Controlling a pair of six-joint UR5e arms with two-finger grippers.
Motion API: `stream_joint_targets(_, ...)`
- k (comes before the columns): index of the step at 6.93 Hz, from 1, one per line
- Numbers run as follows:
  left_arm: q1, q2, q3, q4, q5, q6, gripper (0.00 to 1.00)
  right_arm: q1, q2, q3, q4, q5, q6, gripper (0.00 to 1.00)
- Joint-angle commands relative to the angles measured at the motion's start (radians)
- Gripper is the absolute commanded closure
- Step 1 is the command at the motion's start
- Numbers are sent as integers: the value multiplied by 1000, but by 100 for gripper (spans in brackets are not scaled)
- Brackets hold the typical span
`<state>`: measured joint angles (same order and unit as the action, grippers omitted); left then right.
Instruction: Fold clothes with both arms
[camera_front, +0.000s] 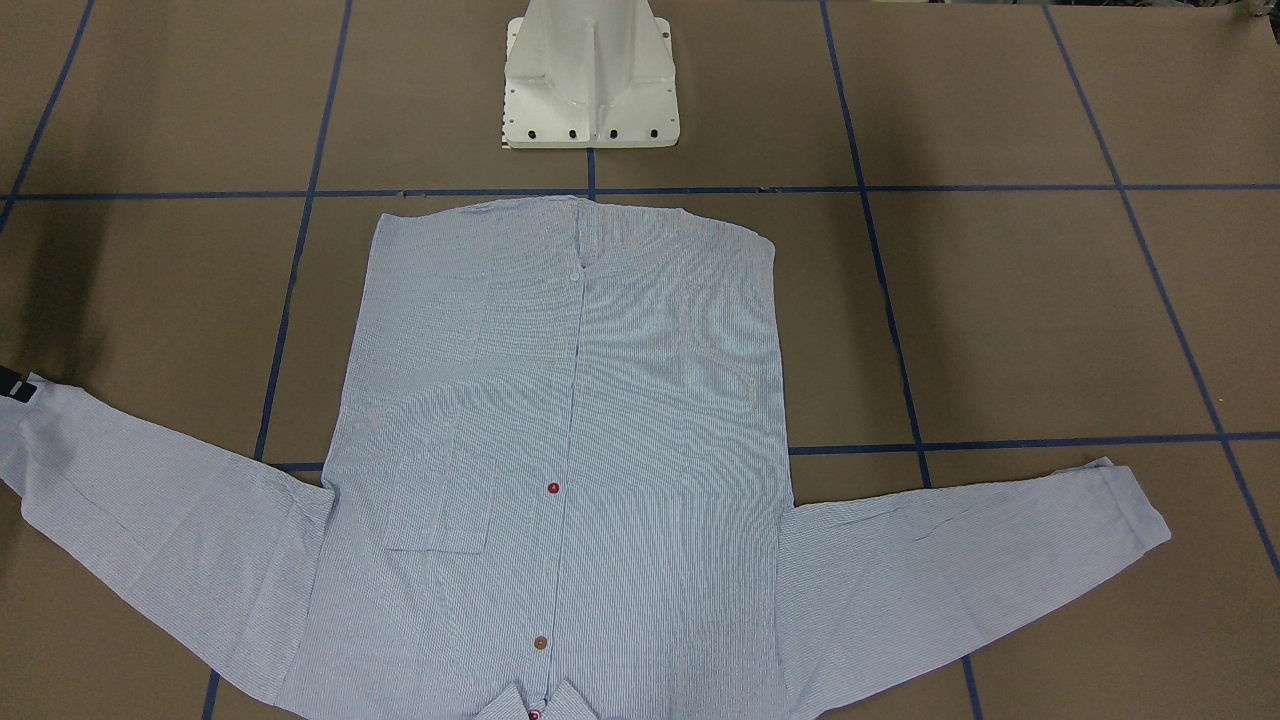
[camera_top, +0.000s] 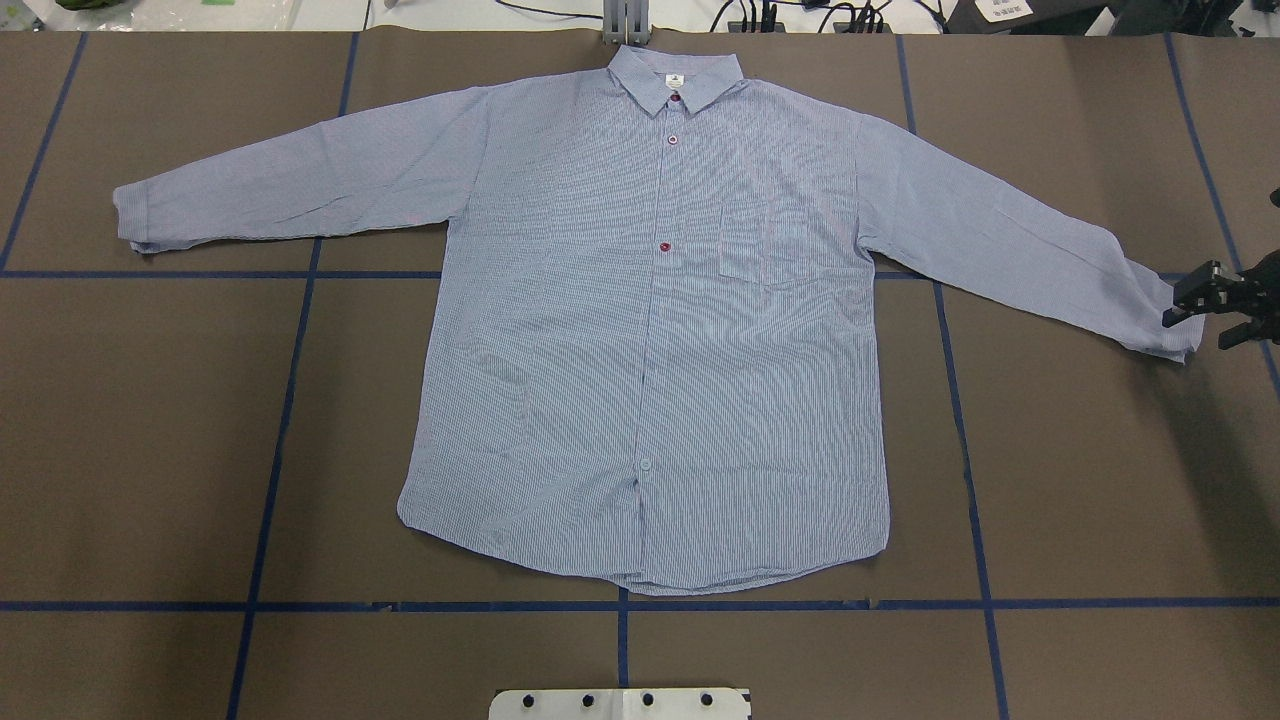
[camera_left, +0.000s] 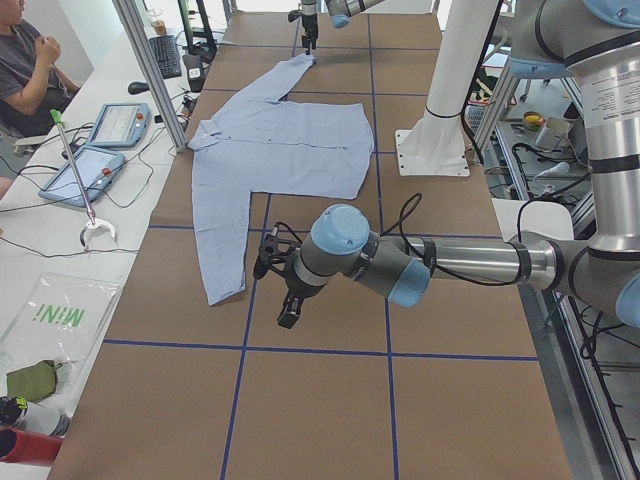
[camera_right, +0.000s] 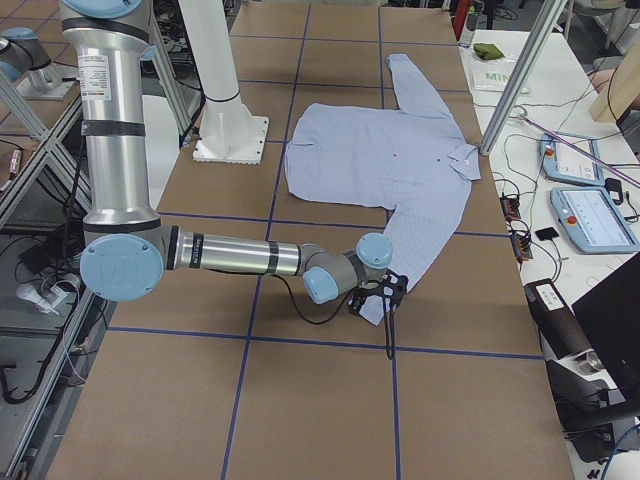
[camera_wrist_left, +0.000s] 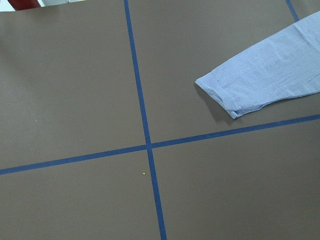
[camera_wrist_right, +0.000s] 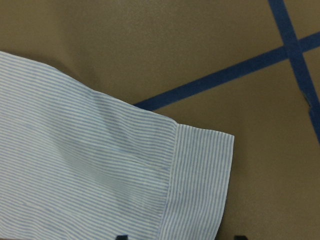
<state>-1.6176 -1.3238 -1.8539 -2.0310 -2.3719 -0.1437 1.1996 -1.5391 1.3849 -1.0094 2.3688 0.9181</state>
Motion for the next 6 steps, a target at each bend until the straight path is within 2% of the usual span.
stream_joint_targets(1,-1,0,-1,0,-7,1,1,-3,4,-13,0,3,2,26)
stream_joint_targets(6,-1,6,-4,0,-7,3,1,-23,-4,-17,0,4,1,32)
